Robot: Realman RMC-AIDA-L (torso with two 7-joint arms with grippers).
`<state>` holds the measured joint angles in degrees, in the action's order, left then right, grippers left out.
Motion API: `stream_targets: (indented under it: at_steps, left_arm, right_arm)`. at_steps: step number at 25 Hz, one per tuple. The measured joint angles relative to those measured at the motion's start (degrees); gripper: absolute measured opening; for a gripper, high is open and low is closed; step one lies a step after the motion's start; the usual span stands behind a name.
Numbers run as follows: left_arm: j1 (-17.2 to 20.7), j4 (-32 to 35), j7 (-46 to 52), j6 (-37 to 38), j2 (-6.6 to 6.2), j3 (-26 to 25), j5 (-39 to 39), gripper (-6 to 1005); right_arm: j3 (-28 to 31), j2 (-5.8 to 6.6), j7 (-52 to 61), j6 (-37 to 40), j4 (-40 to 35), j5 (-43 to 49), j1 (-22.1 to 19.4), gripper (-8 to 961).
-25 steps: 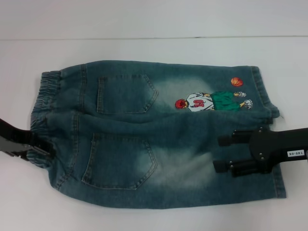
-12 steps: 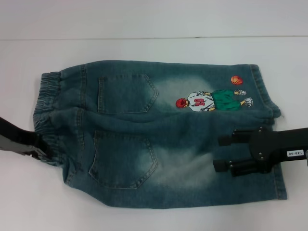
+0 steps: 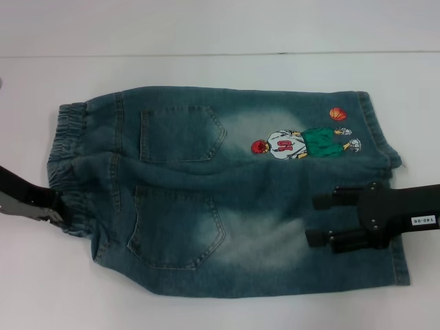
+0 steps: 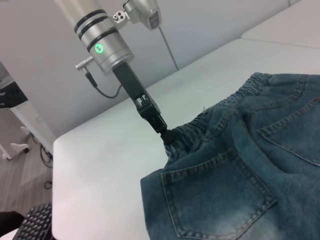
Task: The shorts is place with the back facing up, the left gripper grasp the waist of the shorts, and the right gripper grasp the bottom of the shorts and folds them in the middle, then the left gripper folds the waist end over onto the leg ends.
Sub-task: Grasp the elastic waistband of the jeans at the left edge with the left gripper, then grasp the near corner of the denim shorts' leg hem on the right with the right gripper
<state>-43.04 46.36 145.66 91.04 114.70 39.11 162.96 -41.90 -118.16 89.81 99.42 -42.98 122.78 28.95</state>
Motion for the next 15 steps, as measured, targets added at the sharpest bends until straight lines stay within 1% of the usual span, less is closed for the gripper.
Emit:
stream_targets:
  at_steps: [3,5,7,9,10,12,13,15]
  left_arm:
    - [-0.1,0.0,-0.2,0.2,-0.03,0.0,0.0,63]
    - [-0.5,0.4,-0.2,0.8,-0.19,-0.3,0.0,58]
    - [-0.7,1.0,-0.2,1.6,-0.31,-0.5,-0.1,52]
    - [-1.0,2.5,-0.2,3.0,-0.36,-0.5,-0.1,52]
    - [-1.2,3.2,-0.2,3.6,-0.39,-0.5,-0.1,52]
    - [-1.4,4.1,-0.2,4.2,-0.49,-0.3,-0.1,52]
    - [-1.5,4.3,-0.2,4.3,-0.53,-0.2,-0.2,52]
    - [-1.8,4.4,-0.2,4.5,-0.71,-0.1,-0.2,52]
  right_arm:
    - [0.2,0.53,0.8,1.0,-0.2,-0.1,0.3,884]
    - [0.0,1.26,2.3,1.7,-0.8,0.0,1.0,883]
    - [-0.3,2.61,4.5,3.6,-1.3,0.9,2.2,883]
    - [-0.3,4.61,6.0,6.7,-1.4,2.4,3.7,883]
    - [-0.2,5.94,6.7,9.1,-1.3,3.7,4.8,882]
    - [0.2,7.52,7.6,12.2,-1.5,5.6,6.1,882]
    - [0.5,8.16,8.4,13.3,-2.1,7.0,6.7,882]
    - [0.8,8.75,10.2,14.1,-4.3,10.3,7.1,882]
